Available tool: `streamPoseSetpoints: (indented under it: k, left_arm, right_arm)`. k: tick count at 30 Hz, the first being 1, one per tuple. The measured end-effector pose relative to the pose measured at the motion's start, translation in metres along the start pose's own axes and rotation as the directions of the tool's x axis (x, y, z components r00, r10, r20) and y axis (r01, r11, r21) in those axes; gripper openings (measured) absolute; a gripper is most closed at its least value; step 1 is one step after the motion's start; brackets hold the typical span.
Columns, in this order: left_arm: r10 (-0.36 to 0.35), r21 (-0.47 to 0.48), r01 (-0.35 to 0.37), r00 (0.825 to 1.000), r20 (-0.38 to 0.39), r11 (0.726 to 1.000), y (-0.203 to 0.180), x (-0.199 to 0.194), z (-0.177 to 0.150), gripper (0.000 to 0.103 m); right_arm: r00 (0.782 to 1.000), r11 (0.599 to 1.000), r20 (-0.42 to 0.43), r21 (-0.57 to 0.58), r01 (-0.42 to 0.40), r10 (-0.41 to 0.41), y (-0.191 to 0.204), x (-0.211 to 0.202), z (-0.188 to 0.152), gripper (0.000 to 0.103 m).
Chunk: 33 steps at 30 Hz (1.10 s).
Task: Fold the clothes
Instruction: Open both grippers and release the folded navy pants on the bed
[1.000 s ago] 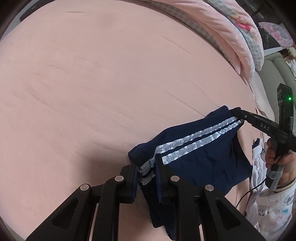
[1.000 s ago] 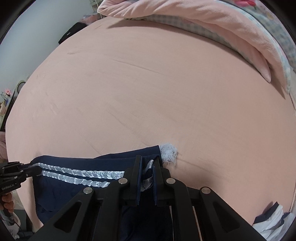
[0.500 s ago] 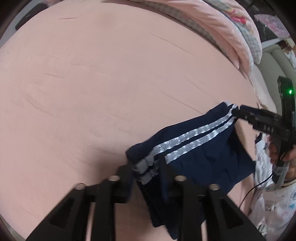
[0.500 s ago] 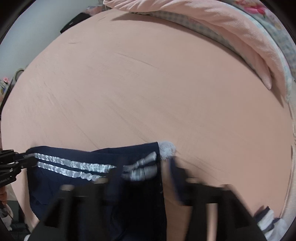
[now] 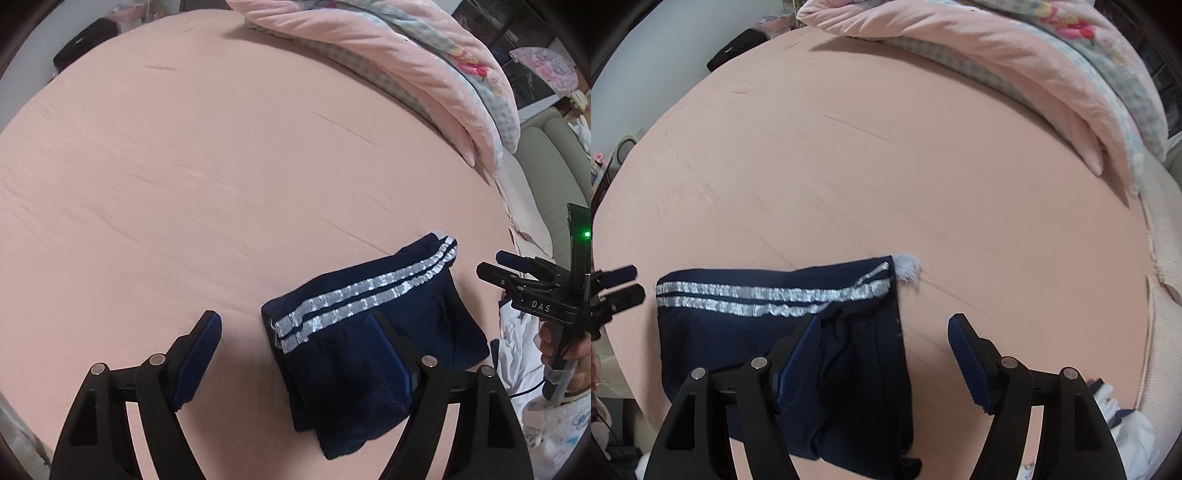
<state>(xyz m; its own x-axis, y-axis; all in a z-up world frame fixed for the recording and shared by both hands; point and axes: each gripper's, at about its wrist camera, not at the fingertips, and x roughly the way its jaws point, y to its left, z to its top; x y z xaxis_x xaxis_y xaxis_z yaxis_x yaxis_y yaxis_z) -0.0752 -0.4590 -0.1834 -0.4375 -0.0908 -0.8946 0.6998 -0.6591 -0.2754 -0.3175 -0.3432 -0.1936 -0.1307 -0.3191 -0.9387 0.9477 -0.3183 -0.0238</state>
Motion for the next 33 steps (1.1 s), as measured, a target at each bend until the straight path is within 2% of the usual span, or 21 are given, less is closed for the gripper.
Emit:
streamPoseSetpoints:
  k: [8, 15, 29, 33]
  left_arm:
    - [-0.021, -0.032, 0.022, 1.0, 0.019, 0.999, -0.004, -0.022, -0.014, 0.079]
    - [-0.043, -0.046, 0.044, 0.999, 0.028, 0.998, -0.016, -0.04, -0.032, 0.08]
    - [-0.018, 0.004, 0.018, 0.999, 0.032, 1.0, -0.043, -0.056, -0.073, 0.08]
    - [0.001, 0.002, -0.001, 1.0, -0.006, 1.0, -0.041, -0.048, -0.088, 0.08]
  right_arm:
    - [1.0, 0.999, 0.017, 0.049, -0.008, 0.007, -0.003, -0.026, -0.025, 0.071]
    - [1.0, 0.999, 0.001, 0.038, 0.003, -0.003, -0.002, -0.044, -0.056, 0.071]
    - [0.999, 0.995, 0.001, 0.088, -0.041, 0.041, -0.004, -0.073, -0.097, 0.071]
    - [0.998, 0.99, -0.018, 0.126, -0.056, 0.059, -0.007, -0.07, -0.111, 0.071]
